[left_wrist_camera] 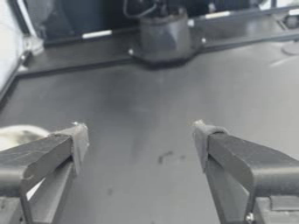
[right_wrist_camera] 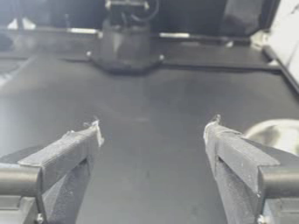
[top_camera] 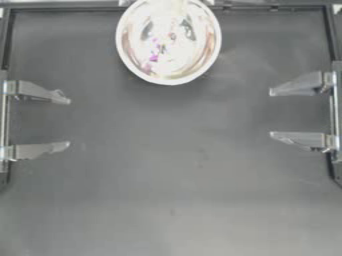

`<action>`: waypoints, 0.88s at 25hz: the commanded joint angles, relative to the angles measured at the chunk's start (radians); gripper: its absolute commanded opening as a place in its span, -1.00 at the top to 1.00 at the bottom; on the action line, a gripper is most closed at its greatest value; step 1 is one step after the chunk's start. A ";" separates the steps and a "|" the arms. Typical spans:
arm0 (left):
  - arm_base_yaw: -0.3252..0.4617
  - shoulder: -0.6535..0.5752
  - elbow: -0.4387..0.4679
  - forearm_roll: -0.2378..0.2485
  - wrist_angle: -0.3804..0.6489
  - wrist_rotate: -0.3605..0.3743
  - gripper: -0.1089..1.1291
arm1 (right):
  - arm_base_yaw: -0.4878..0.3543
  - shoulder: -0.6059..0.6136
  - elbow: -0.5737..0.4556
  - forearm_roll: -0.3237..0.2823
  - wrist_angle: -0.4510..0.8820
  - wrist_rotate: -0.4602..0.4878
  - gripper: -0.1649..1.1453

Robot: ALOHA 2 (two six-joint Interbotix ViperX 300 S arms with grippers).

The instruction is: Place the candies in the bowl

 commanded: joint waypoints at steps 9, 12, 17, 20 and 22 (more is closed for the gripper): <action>0.000 0.003 0.021 -0.009 -0.067 -0.006 -0.81 | -0.011 -0.002 0.021 0.005 -0.066 0.002 -0.77; 0.000 0.002 0.028 -0.009 -0.094 -0.006 -0.81 | -0.012 -0.002 0.023 0.005 -0.067 0.002 -0.77; 0.000 0.002 0.041 -0.009 -0.106 -0.008 -0.81 | -0.014 -0.002 0.026 0.003 -0.080 0.000 -0.77; 0.000 0.002 0.048 -0.009 -0.107 -0.008 -0.81 | -0.014 -0.002 0.037 0.005 -0.104 0.002 -0.77; 0.000 0.002 0.051 -0.009 -0.107 -0.008 -0.81 | -0.014 -0.002 0.046 0.005 -0.112 0.002 -0.77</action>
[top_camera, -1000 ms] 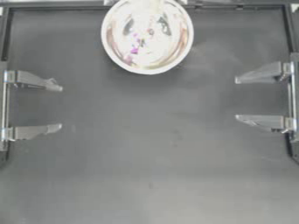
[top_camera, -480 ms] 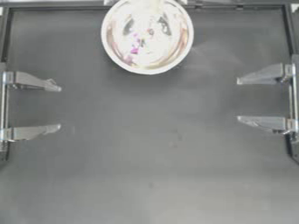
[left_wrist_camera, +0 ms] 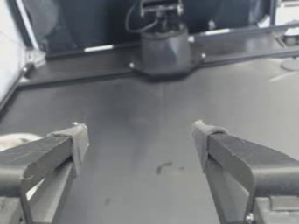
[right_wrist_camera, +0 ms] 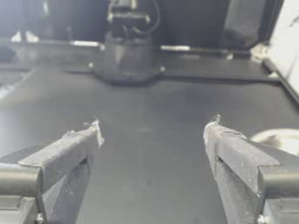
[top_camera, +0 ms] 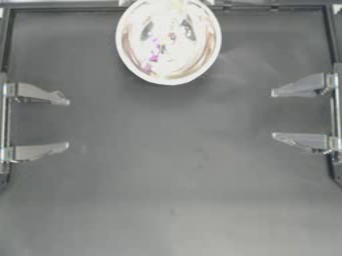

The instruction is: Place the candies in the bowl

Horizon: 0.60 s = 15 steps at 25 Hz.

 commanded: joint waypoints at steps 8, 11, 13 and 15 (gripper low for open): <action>-0.002 -0.017 0.012 -0.018 -0.005 -0.002 -0.81 | -0.003 -0.011 0.008 0.009 -0.015 0.002 -0.77; -0.002 -0.040 0.020 -0.023 0.003 -0.002 -0.81 | -0.002 -0.031 0.018 0.015 -0.015 0.002 -0.77; 0.000 -0.054 0.026 -0.025 0.005 -0.002 -0.81 | -0.002 -0.044 0.025 0.025 -0.012 0.002 -0.77; 0.000 -0.061 0.029 -0.025 0.011 -0.002 -0.81 | -0.003 -0.057 0.029 0.028 -0.011 0.002 -0.77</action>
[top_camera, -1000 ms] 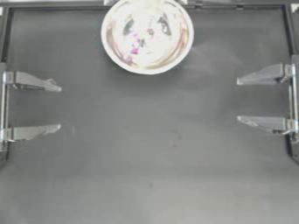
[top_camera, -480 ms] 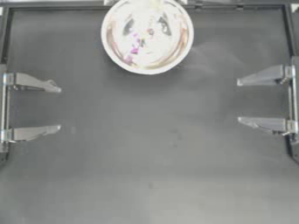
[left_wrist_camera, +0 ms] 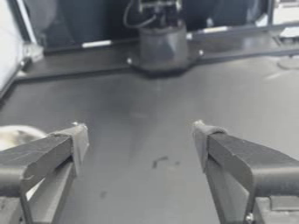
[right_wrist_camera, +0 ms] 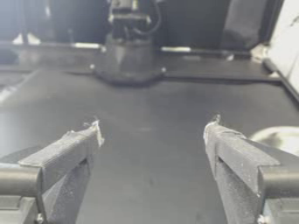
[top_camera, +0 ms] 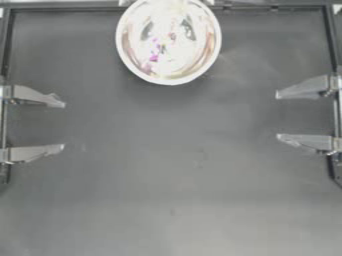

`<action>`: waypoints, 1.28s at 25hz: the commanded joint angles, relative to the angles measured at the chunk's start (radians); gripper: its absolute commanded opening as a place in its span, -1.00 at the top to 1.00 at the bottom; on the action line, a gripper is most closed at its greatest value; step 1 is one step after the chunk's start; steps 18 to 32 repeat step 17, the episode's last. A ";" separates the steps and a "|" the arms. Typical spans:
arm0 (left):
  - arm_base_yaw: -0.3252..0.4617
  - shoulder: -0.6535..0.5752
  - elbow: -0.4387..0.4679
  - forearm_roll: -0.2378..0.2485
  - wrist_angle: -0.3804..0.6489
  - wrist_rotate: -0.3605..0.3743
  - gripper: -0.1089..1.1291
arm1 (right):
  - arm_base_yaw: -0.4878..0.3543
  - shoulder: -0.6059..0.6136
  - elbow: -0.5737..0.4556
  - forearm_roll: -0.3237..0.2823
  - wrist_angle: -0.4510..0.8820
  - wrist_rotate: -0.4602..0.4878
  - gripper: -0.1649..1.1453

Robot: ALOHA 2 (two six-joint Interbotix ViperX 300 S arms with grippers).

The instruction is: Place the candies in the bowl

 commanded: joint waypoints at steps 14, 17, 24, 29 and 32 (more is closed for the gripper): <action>0.000 -0.064 0.008 -0.003 0.025 0.000 -0.81 | -0.002 -0.055 0.002 0.015 0.023 0.002 -0.77; 0.000 -0.081 0.012 -0.005 0.028 0.000 -0.81 | -0.002 -0.057 0.002 0.014 0.023 0.002 -0.77; 0.000 -0.081 0.012 -0.005 0.028 0.000 -0.81 | -0.002 -0.057 0.002 0.014 0.023 0.002 -0.77; 0.000 -0.081 0.012 -0.005 0.028 0.000 -0.81 | -0.002 -0.057 0.002 0.014 0.023 0.002 -0.77; 0.000 -0.081 0.012 -0.005 0.028 0.000 -0.81 | -0.002 -0.057 0.002 0.014 0.023 0.002 -0.77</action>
